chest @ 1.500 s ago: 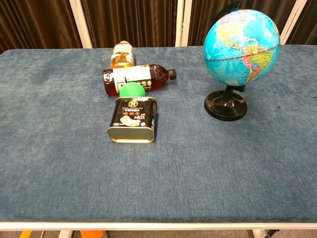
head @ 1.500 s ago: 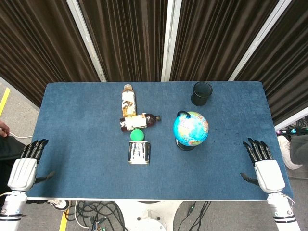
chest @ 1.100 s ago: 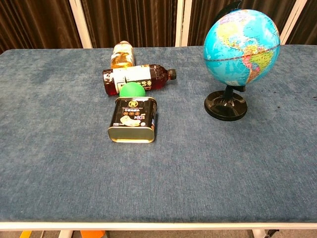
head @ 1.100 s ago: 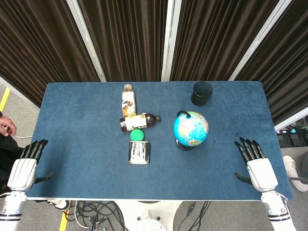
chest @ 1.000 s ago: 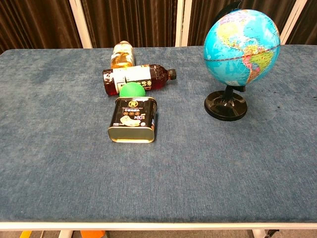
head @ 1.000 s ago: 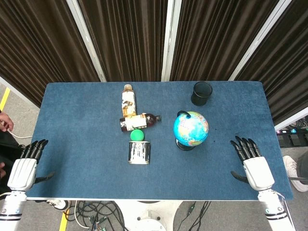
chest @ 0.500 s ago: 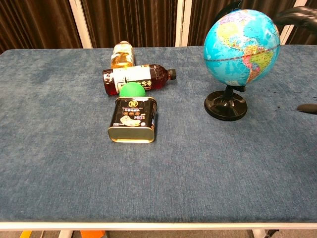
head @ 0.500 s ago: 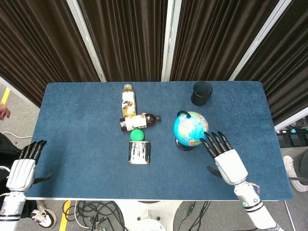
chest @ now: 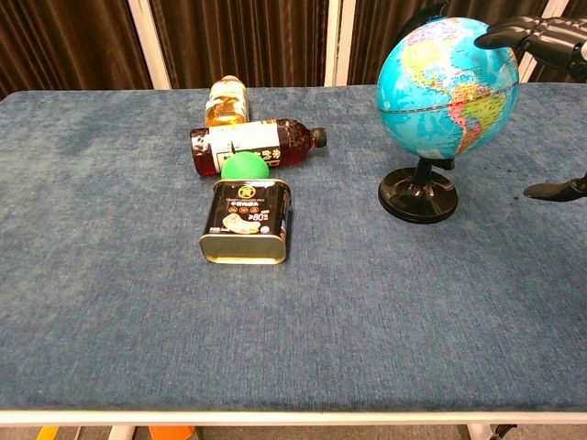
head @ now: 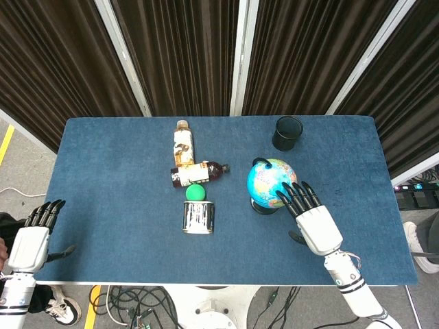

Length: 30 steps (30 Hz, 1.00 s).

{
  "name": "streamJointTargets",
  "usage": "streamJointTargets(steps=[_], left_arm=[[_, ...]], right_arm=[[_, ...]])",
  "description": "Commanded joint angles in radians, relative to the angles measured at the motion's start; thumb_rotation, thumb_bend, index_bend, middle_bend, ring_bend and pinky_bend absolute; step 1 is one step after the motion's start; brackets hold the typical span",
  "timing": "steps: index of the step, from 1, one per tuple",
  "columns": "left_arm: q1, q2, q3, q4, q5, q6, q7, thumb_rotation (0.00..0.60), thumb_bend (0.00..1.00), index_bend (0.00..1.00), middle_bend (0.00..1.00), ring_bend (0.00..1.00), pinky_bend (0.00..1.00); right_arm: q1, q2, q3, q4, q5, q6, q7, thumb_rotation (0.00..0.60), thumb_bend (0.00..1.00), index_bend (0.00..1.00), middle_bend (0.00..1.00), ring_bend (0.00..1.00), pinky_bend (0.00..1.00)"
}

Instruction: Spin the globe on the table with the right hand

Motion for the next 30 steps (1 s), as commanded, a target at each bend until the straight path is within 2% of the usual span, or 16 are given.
streamJointTargets(steps=[1,23,27,30], left_arm=[[-0.001,0.000,0.000,-0.002,0.000,-0.001,0.003,0.600,0.08,0.07,0.08,0.04,0.11],[-0.001,0.006,-0.001,-0.015,-0.007,-0.006,0.017,0.600,0.08,0.07,0.08,0.04,0.11],[0.000,0.007,-0.002,-0.015,-0.009,-0.005,0.016,0.600,0.08,0.07,0.08,0.04,0.11],[0.000,0.006,-0.001,-0.014,-0.008,-0.007,0.016,0.600,0.08,0.07,0.08,0.04,0.11]], right_arm=[[0.001,0.005,0.002,0.007,0.013,-0.001,0.009,0.600,0.00,0.00,0.00,0.00,0.00],[0.081,0.018,0.073,0.102,0.214,-0.122,0.081,0.600,0.00,0.00,0.00,0.00,0.00],[0.076,0.020,0.070,0.104,0.197,-0.092,0.109,0.600,0.00,0.00,0.00,0.00,0.00],[0.060,0.025,0.056,0.093,0.143,-0.034,0.136,0.600,0.00,0.00,0.00,0.00,0.00]])
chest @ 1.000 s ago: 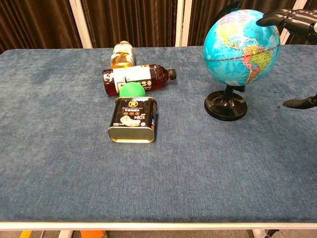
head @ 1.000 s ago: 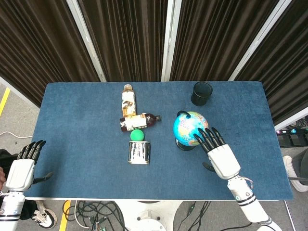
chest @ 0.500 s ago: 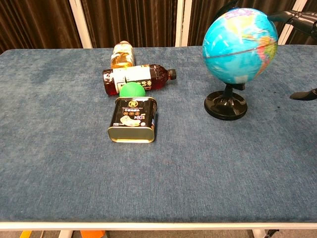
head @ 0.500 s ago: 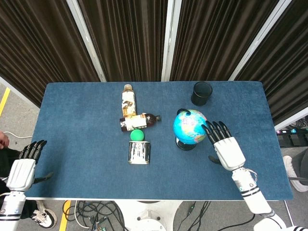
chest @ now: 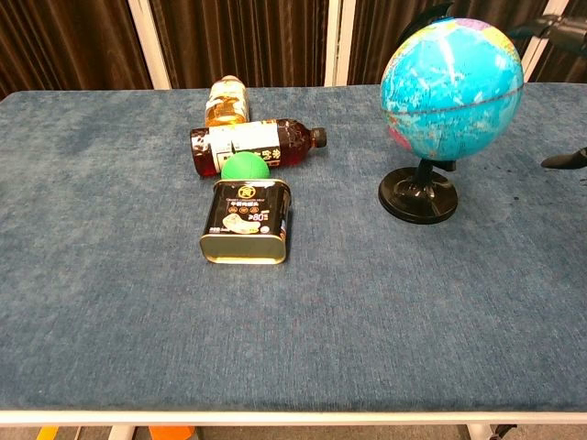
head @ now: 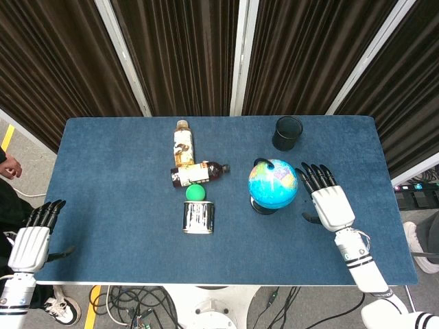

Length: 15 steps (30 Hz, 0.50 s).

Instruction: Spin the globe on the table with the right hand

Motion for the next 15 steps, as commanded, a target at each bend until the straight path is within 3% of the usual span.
streamJointTargets(steps=[1,7,15], left_arm=[[0.000,-0.001,0.000,0.000,0.000,0.000,0.001,0.600,0.08,0.07,0.08,0.04,0.11],[0.001,-0.002,0.001,0.002,0.002,0.002,-0.003,0.600,0.08,0.07,0.08,0.04,0.11],[0.002,-0.006,0.002,0.006,0.003,0.003,-0.006,0.600,0.08,0.07,0.08,0.04,0.11]], right_arm=[[-0.021,0.005,-0.019,-0.010,-0.070,0.073,0.031,0.600,0.00,0.00,0.00,0.00,0.00],[-0.064,0.007,-0.077,-0.021,-0.211,0.193,0.047,0.600,0.00,0.00,0.00,0.00,0.00],[-0.072,-0.025,-0.152,-0.024,-0.303,0.180,-0.015,0.600,0.00,0.00,0.00,0.00,0.00]])
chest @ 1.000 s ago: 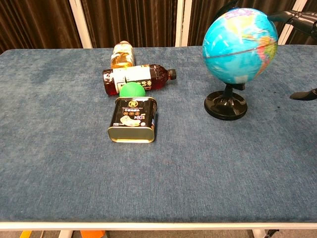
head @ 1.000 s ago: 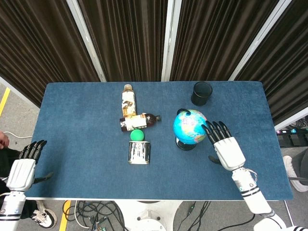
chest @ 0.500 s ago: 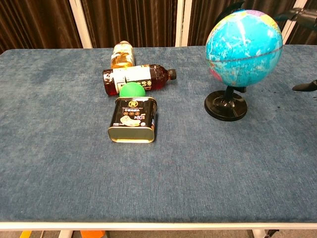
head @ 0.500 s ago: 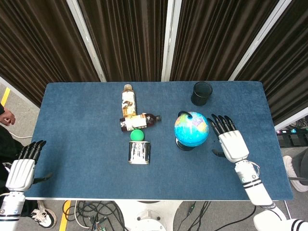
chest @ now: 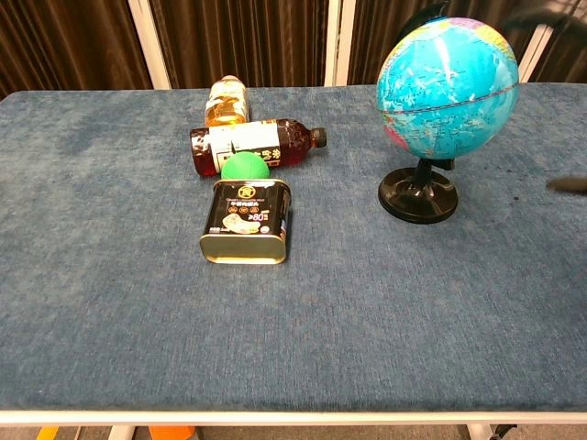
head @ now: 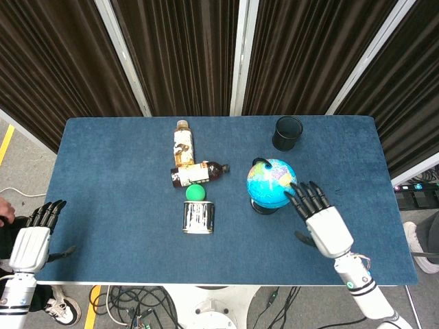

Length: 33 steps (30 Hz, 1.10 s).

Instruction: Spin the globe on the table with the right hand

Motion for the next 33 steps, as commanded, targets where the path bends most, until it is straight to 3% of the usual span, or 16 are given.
streamJointTargets(steps=[1,19,33], left_arm=[[0.001,-0.001,0.001,0.002,0.000,0.000,-0.002,0.600,0.08,0.07,0.08,0.04,0.11],[0.002,-0.003,0.000,0.007,-0.001,0.000,-0.004,0.600,0.08,0.07,0.08,0.04,0.11],[0.001,-0.002,-0.002,0.006,-0.008,-0.006,-0.004,0.600,0.08,0.07,0.08,0.04,0.11]], right_arm=[[-0.002,-0.022,-0.019,0.008,-0.016,-0.015,-0.020,0.600,0.00,0.00,0.00,0.00,0.00],[0.002,-0.020,0.017,0.050,0.082,-0.055,0.008,0.600,0.00,0.00,0.00,0.00,0.00],[0.050,-0.020,0.093,0.126,0.258,-0.171,0.055,0.600,0.00,0.00,0.00,0.00,0.00]])
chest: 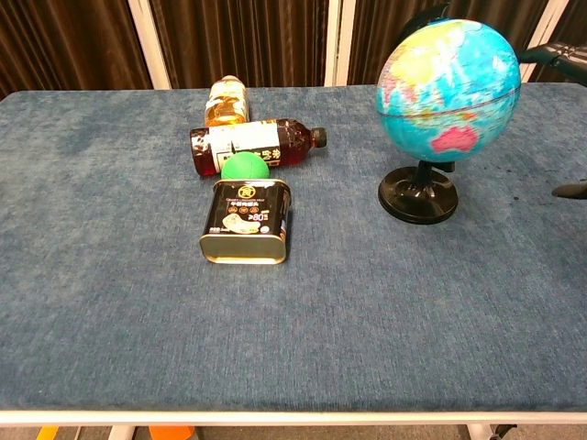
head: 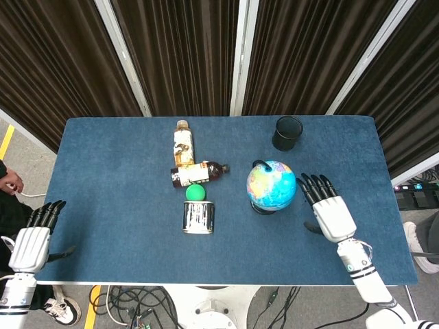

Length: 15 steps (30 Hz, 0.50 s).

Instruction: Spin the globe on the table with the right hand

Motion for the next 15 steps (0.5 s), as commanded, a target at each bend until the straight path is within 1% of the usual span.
streamJointTargets(steps=[1,4,7,11,15], left_arm=[[0.000,0.001,-0.001,0.000,-0.001,0.000,0.000,0.600,0.08,0.07,0.08,0.04,0.11],[-0.001,0.002,-0.001,-0.002,-0.001,-0.001,-0.001,0.600,0.08,0.07,0.08,0.04,0.11],[-0.002,0.001,0.000,-0.002,0.002,-0.002,-0.001,0.600,0.08,0.07,0.08,0.04,0.11],[-0.002,0.000,-0.001,-0.003,0.001,-0.002,0.001,0.600,0.08,0.07,0.08,0.04,0.11],[-0.003,0.000,-0.001,-0.005,0.003,-0.001,0.002,0.600,0.08,0.07,0.08,0.04,0.11]], right_arm=[[0.010,-0.001,0.019,0.021,0.032,-0.016,0.020,0.600,0.00,0.00,0.00,0.00,0.00],[0.005,0.003,0.021,0.022,0.029,0.001,0.040,0.600,0.00,0.00,0.00,0.00,0.00],[-0.008,0.007,0.012,0.017,-0.011,0.051,0.065,0.600,0.00,0.00,0.00,0.00,0.00],[-0.037,0.014,-0.025,0.003,-0.093,0.128,0.075,0.600,0.00,0.00,0.00,0.00,0.00],[-0.058,0.012,-0.067,-0.007,-0.166,0.174,0.055,0.600,0.00,0.00,0.00,0.00,0.00]])
